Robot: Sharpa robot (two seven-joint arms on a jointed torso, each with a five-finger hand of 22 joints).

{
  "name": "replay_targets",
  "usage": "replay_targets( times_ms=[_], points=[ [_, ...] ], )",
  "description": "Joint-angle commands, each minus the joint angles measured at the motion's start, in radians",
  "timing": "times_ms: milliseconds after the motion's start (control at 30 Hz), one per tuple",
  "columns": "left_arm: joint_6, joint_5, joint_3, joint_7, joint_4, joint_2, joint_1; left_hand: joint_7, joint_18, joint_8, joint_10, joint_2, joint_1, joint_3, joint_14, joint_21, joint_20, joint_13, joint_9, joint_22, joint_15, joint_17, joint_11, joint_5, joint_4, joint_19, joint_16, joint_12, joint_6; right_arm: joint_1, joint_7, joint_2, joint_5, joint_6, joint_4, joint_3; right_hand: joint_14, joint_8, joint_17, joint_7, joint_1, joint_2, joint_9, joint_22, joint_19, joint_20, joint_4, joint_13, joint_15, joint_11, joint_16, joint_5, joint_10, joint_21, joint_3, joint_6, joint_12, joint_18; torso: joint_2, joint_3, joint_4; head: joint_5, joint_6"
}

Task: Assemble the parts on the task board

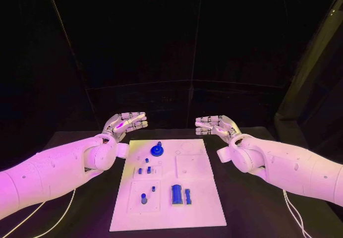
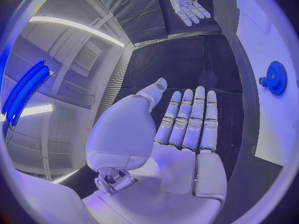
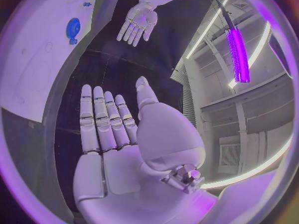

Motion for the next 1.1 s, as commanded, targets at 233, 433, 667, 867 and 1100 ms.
replay_targets(
  times_ms=[233, 433, 667, 867, 1100],
  points=[
    [-0.127, -0.02, 0.022, 0.014, 0.094, -0.02, -0.023, -0.08, -0.074, -0.107, -0.429, 0.041, -0.564, -0.148, -0.411, -0.107, -0.117, -0.042, -0.044, -0.113, -0.066, -0.06, -0.073, -0.035, 0.009, -0.333, -0.094, -0.132, -0.411, -0.007, 0.027, -0.031, 0.067, -0.132, 0.105, 0.005, -0.481, -0.044, -0.048, -0.089, -0.611, -0.113, -0.097, -0.046, -0.438, -0.102, 0.039, -0.047, -0.115, -0.071, -0.048, -0.074, -0.446, -0.069, 0.088, -0.393, -0.045, -0.082, -0.015, 0.0389, 0.0365, 0.023, 0.024],
    [-0.299, -0.044, 0.051, 0.031, 0.218, -0.047, -0.055, -0.098, -0.088, -0.107, -0.524, 0.041, -0.689, -0.181, -0.503, -0.107, -0.144, -0.042, -0.044, -0.138, -0.137, -0.06, -0.152, -0.035, 0.009, -0.407, -0.115, -0.132, -0.503, -0.018, 0.066, -0.07, 0.16, -0.297, 0.239, 0.011, -0.589, -0.044, -0.048, -0.109, -0.75, -0.113, -0.097, -0.046, -0.536, -0.125, 0.039, -0.047, -0.115, -0.15, -0.048, -0.155, -0.546, -0.146, 0.108, -0.482, -0.045, -0.093, -0.016, 0.0398, 0.0373, 0.023, 0.024],
    [-0.487, -0.069, 0.082, 0.05, 0.354, -0.077, -0.091, -0.169, -0.169, -0.107, -0.621, 0.041, -0.816, -0.215, -0.595, -0.107, -0.17, -0.042, -0.044, -0.163, -0.137, -0.06, -0.152, -0.035, 0.009, -0.481, -0.196, -0.132, -0.595, -0.027, 0.099, -0.103, 0.238, -0.439, 0.353, 0.016, -0.695, -0.044, -0.048, -0.187, -0.885, -0.113, -0.097, -0.046, -0.632, -0.213, 0.039, -0.047, -0.115, -0.15, -0.048, -0.155, -0.645, -0.146, 0.186, -0.568, -0.045, -0.179, -0.016, 0.0398, 0.0373, 0.023, 0.024],
    [-0.563, -0.08, 0.095, 0.057, 0.409, -0.089, -0.105, -0.169, -0.169, -0.107, -0.682, 0.041, -0.896, -0.235, -0.653, -0.107, -0.246, -0.042, -0.044, -0.237, -0.137, -0.06, -0.152, -0.035, 0.009, -0.529, -0.196, -0.132, -0.654, -0.029, 0.107, -0.111, 0.257, -0.473, 0.381, 0.017, -0.765, -0.044, -0.048, -0.187, -0.974, -0.113, -0.097, -0.046, -0.696, -0.213, 0.039, -0.047, -0.115, -0.15, -0.048, -0.155, -0.709, -0.146, 0.186, -0.626, -0.045, -0.179, -0.016, 0.0398, 0.0373, 0.023, 0.024],
    [-0.57, -0.081, 0.096, 0.058, 0.414, -0.09, -0.106, -0.169, -0.169, -0.107, -0.735, 0.041, -0.965, -0.311, -0.704, -0.107, -0.246, -0.042, -0.044, -0.237, -0.137, -0.06, -0.152, -0.035, 0.009, -0.568, -0.196, -0.132, -0.704, -0.029, 0.107, -0.111, 0.257, -0.473, 0.381, 0.017, -0.825, -0.044, -0.048, -0.187, -1.05, -0.113, -0.097, -0.046, -0.751, -0.213, 0.039, -0.047, -0.115, -0.15, -0.048, -0.155, -0.765, -0.146, 0.186, -0.675, -0.045, -0.179, -0.016, 0.0398, 0.0373, 0.023, 0.024]
  ],
)
